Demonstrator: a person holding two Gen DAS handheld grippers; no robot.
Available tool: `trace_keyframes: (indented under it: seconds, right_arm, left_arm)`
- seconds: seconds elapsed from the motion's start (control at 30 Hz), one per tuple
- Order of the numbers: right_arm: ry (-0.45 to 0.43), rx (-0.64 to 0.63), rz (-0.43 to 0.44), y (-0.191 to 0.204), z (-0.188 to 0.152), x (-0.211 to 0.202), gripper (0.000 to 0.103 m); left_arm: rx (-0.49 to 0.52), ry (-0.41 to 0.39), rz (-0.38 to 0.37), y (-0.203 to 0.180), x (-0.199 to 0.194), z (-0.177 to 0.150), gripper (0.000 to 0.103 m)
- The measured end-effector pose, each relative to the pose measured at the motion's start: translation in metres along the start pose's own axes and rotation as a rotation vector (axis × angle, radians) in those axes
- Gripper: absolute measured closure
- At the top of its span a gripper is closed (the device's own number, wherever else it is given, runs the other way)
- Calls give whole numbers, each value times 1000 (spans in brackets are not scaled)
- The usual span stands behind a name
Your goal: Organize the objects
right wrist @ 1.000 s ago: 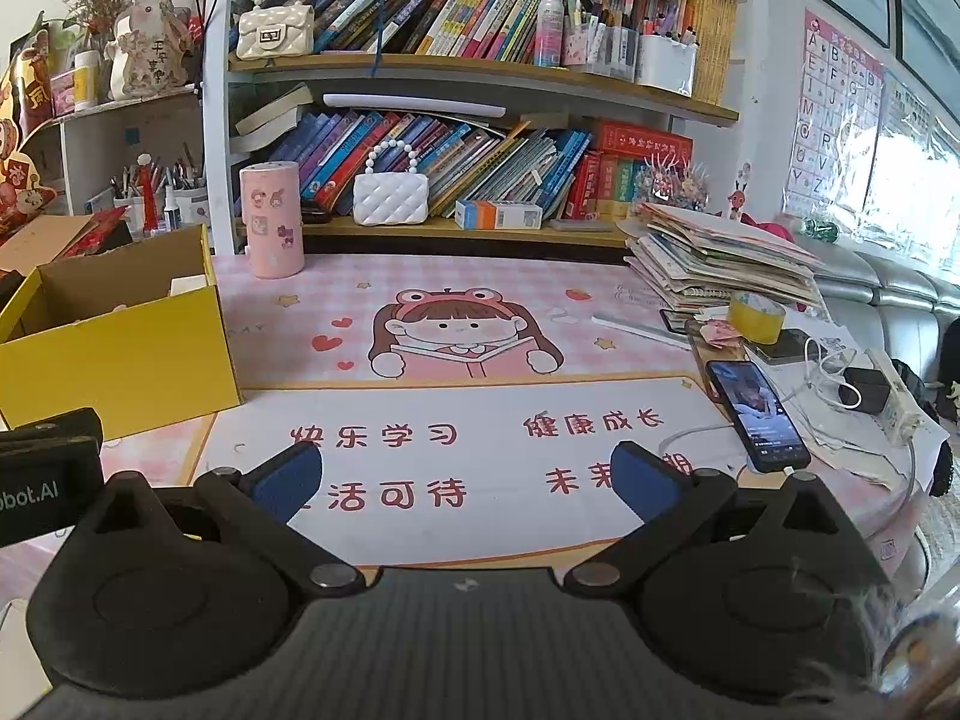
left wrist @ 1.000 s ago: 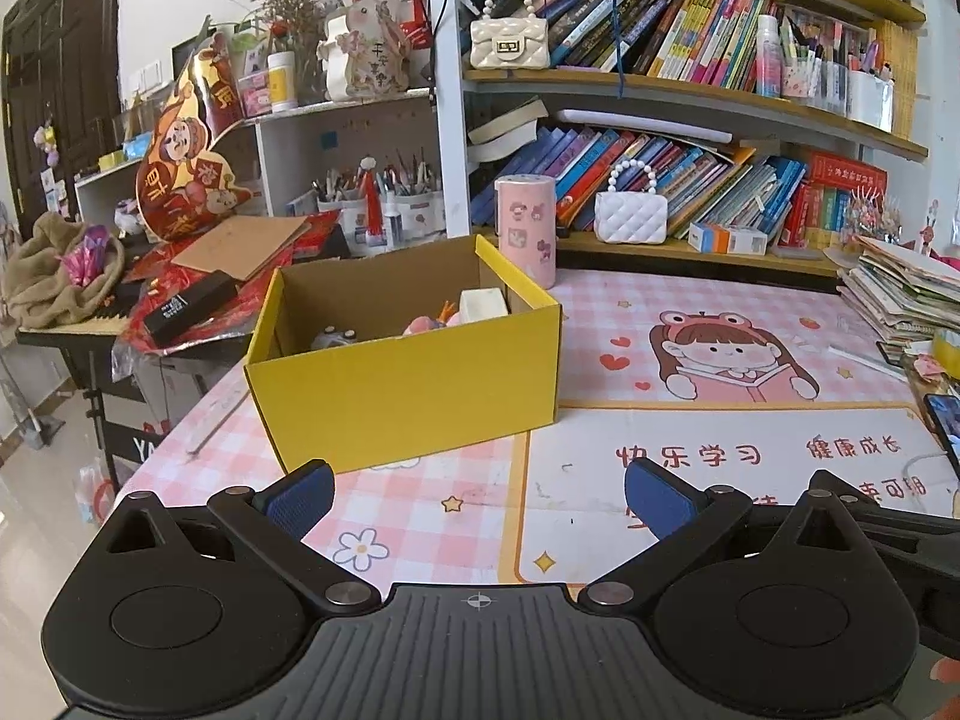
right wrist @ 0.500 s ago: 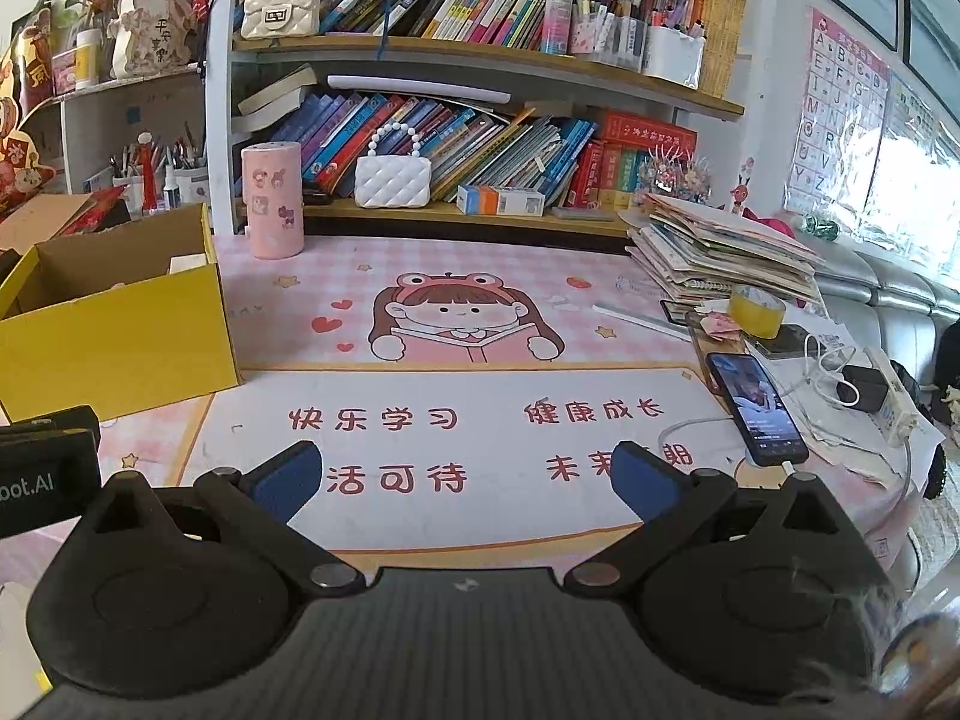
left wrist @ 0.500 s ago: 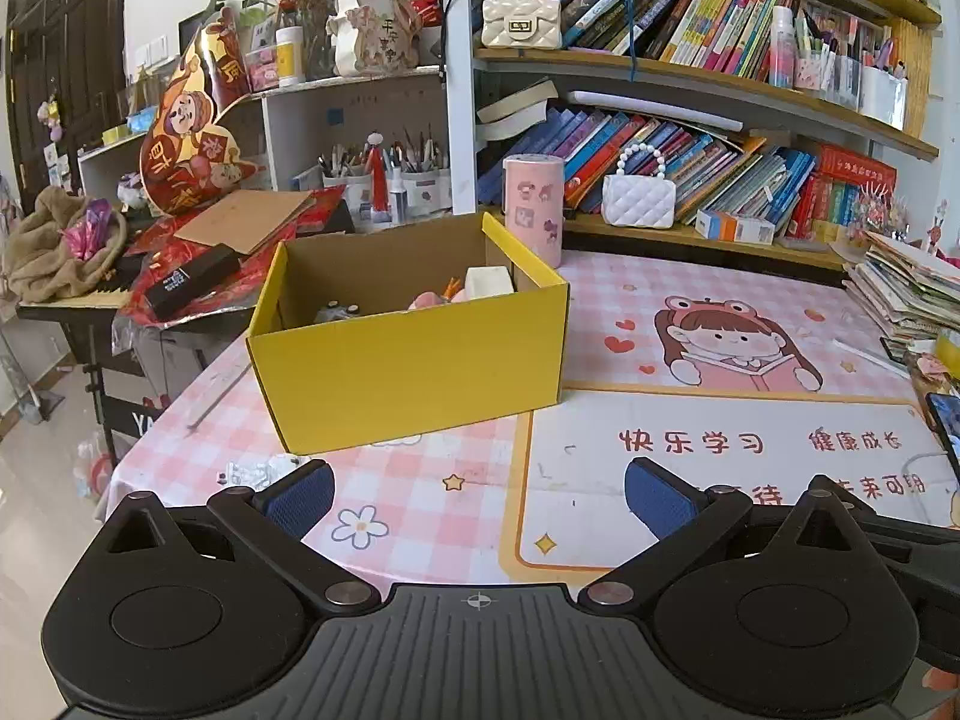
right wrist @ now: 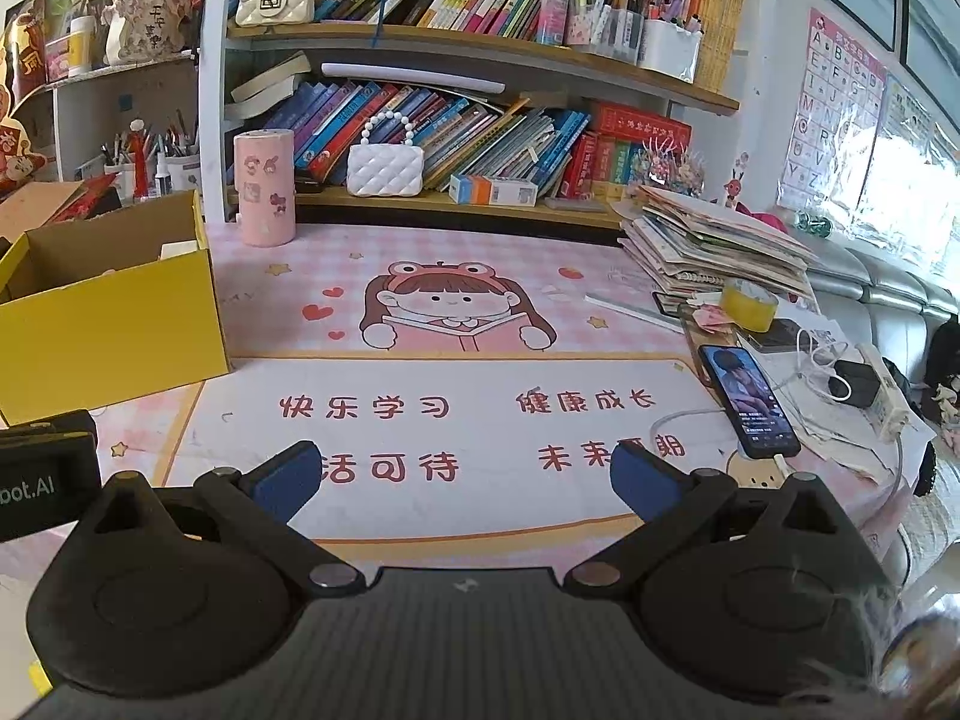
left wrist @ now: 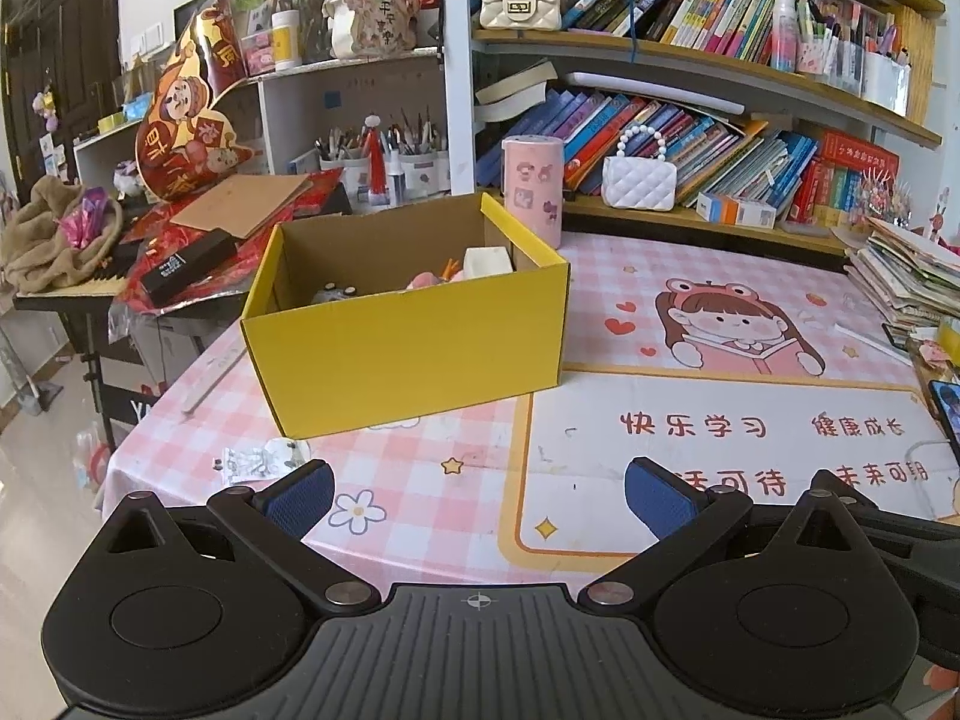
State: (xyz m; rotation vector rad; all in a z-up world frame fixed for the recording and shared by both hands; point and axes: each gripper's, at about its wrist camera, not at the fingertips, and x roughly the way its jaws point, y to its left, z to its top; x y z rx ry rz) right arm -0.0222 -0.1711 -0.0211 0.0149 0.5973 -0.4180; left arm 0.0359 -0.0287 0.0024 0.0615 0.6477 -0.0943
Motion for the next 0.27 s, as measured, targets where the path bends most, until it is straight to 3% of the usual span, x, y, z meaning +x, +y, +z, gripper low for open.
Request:
trace_keyframes:
  seconds: [0.27]
  right_arm:
    - [10,-6,2,2,0,3,0]
  left_arm:
    - [-4,15,1,1,3,0,0]
